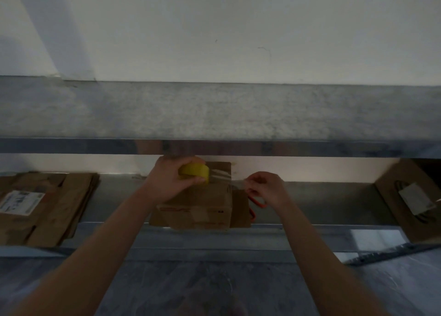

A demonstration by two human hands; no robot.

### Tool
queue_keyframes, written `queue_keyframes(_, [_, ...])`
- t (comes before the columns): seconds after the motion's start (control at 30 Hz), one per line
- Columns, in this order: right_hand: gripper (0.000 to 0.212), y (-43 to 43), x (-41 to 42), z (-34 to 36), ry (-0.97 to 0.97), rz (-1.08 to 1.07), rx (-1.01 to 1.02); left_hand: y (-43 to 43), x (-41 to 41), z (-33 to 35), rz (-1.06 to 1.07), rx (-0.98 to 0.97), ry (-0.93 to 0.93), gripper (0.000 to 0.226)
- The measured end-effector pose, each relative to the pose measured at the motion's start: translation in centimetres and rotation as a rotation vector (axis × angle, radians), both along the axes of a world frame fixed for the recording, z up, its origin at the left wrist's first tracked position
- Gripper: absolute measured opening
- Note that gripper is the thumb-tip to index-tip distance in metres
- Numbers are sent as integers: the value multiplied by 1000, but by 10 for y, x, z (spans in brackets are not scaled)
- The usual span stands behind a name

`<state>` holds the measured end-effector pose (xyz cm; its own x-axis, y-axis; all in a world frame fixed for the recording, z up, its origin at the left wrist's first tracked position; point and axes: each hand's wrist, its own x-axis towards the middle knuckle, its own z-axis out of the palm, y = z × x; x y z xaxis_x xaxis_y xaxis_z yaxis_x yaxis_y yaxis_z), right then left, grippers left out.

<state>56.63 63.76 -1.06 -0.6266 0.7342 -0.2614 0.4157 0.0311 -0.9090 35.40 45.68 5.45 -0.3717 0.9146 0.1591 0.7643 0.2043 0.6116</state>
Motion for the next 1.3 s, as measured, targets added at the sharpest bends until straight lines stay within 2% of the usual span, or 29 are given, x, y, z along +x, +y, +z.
queue_keyframes(0.1, [6, 1, -11, -2, 28, -28, -70, -1, -2, -2, 57, -13, -113, 38])
queue_keyframes(0.37, [8, -7, -23, -27, 46, -55, -264, 7, 2, -3, 26, -55, -91, 40])
queue_keyframes(0.5, [10, -15, -28, -36, 70, -68, -329, 7, 1, -6, 20, -88, -113, 49])
queue_keyframes(0.6, [8, -23, -29, -40, 52, -115, -280, 7, 2, -8, 13, -82, -136, 47])
queue_keyframes(0.77, [24, -40, -25, -45, 114, -210, -255, 8, 5, -8, 19, -49, -126, 38])
queue_keyframes(0.87, [20, -46, -21, -48, 40, -249, 93, 8, 6, -10, 20, -44, -115, 37])
queue_keyframes(0.93, [24, -51, -18, -52, 14, -184, 299, 7, 7, -12, 36, -58, -101, 39])
queue_keyframes(0.97, [32, -54, -17, -54, 15, -129, 331, 6, 7, -13, 41, -61, -98, 40])
queue_keyframes(1.07, [48, -62, -17, -53, 35, -18, 204, 3, 8, -12, 36, -62, -108, 40])
queue_keyframes(1.17, [47, -60, -9, -48, 95, 62, 93, 0, 8, -7, 15, -72, -124, 41])
queue_keyframes(1.23, [50, -55, -1, -44, 117, 145, 104, 0, 9, -2, -4, -84, -121, 42])
queue_keyframes(1.3, [76, -50, 3, -37, 52, 273, 202, 2, 11, 0, -14, -83, -99, 41])
